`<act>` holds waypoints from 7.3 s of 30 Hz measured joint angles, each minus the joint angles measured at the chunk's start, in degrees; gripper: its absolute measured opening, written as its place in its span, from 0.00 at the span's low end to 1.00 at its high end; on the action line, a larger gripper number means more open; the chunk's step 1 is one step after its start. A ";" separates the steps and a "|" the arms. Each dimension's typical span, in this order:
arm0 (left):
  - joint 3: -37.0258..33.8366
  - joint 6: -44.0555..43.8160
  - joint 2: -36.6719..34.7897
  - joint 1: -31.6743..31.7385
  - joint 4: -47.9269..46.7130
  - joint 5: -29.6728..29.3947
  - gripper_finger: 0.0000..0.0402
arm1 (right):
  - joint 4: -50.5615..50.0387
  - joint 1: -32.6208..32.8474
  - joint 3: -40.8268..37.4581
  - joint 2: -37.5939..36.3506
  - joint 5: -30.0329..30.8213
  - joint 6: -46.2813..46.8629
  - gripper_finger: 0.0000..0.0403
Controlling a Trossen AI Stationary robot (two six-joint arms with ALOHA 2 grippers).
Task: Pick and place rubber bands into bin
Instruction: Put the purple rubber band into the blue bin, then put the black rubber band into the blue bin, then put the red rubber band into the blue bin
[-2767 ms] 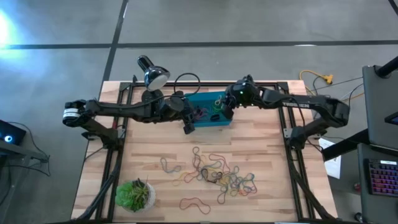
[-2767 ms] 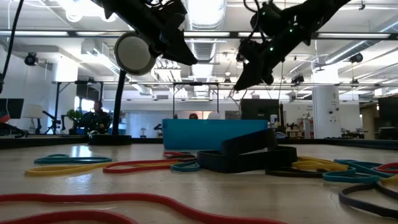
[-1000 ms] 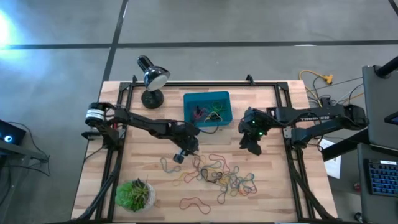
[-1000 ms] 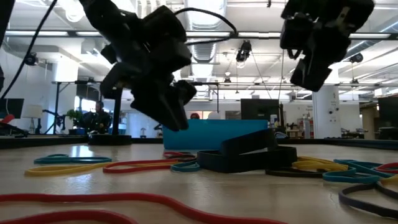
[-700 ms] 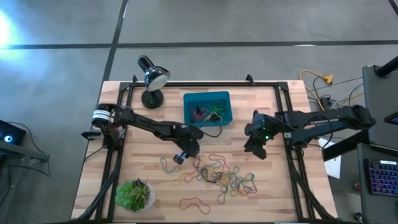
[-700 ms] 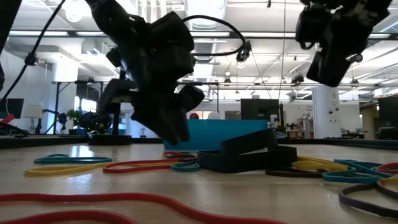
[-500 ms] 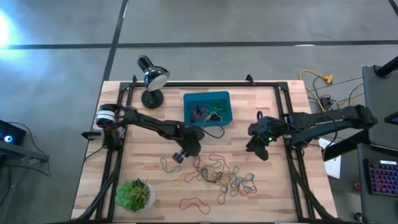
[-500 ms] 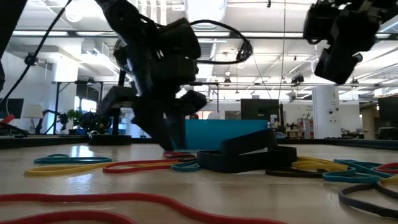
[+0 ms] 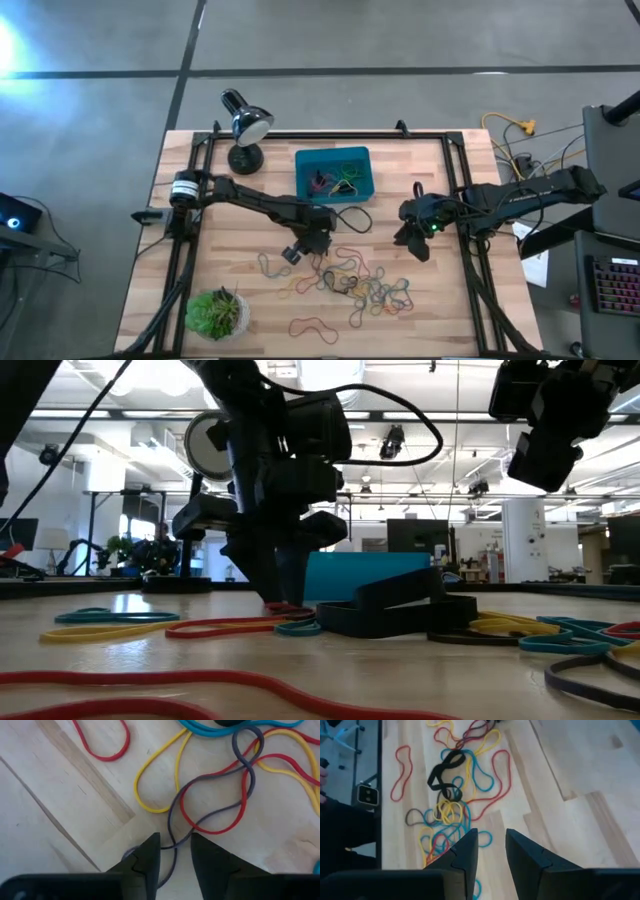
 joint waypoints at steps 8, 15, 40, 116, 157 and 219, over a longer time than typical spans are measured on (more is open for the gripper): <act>0.03 -1.06 0.04 0.02 -0.03 -0.31 0.02 | 0.33 0.46 -0.03 0.39 0.88 -0.36 0.19; -0.24 -4.07 -3.14 0.31 -0.78 -5.51 0.00 | 0.42 0.46 -0.03 0.37 1.49 -1.36 0.17; 2.63 -1.07 -20.95 9.26 8.55 -32.95 0.00 | 1.71 0.46 -0.29 1.79 7.98 -4.59 0.16; -19.63 -48.25 -58.71 8.65 3.41 -17.32 0.46 | 24.99 7.09 12.37 40.82 -1.82 -25.55 0.08; -20.23 -49.05 -60.06 8.00 8.26 -17.33 0.46 | 27.62 8.03 15.12 49.78 -1.51 -22.31 0.03; -20.47 -44.28 -27.63 -5.53 17.04 -8.52 0.46 | 20.99 -33.47 17.22 37.30 -2.40 -36.91 0.40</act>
